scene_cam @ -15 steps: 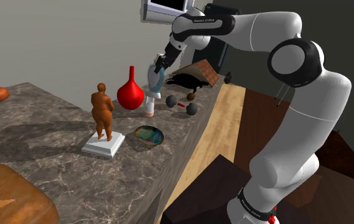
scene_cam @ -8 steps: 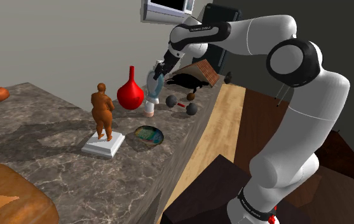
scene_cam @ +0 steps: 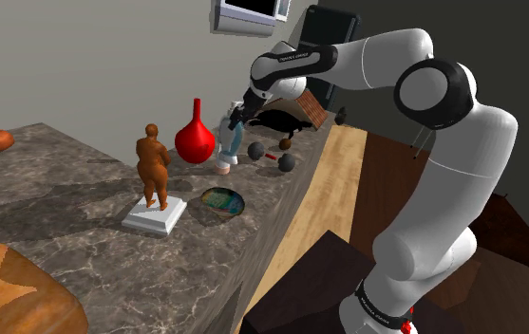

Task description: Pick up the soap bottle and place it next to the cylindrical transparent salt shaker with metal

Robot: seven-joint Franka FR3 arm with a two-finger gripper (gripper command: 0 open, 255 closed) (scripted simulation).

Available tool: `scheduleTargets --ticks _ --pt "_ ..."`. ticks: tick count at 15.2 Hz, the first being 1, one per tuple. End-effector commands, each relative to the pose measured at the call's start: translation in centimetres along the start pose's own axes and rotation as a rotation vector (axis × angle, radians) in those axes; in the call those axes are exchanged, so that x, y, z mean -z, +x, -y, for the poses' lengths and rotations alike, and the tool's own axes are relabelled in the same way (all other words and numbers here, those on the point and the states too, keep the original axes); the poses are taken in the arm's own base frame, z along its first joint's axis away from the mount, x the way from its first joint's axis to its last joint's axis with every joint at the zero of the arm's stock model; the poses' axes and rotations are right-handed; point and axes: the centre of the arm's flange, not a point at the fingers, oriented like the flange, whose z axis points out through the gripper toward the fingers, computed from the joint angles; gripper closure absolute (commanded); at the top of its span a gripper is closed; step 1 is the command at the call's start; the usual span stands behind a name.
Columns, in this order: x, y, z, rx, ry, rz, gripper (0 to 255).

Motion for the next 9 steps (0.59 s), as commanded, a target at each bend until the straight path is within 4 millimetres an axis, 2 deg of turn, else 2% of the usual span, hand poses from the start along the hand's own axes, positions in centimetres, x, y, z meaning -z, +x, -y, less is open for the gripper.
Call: scheduleTargets --ticks 1,9 --pt "-0.9 -0.3 -0.1 0.0 -0.001 -0.001 255" --pt "-4.7 -2.0 -0.5 0.0 -0.001 -0.001 255"
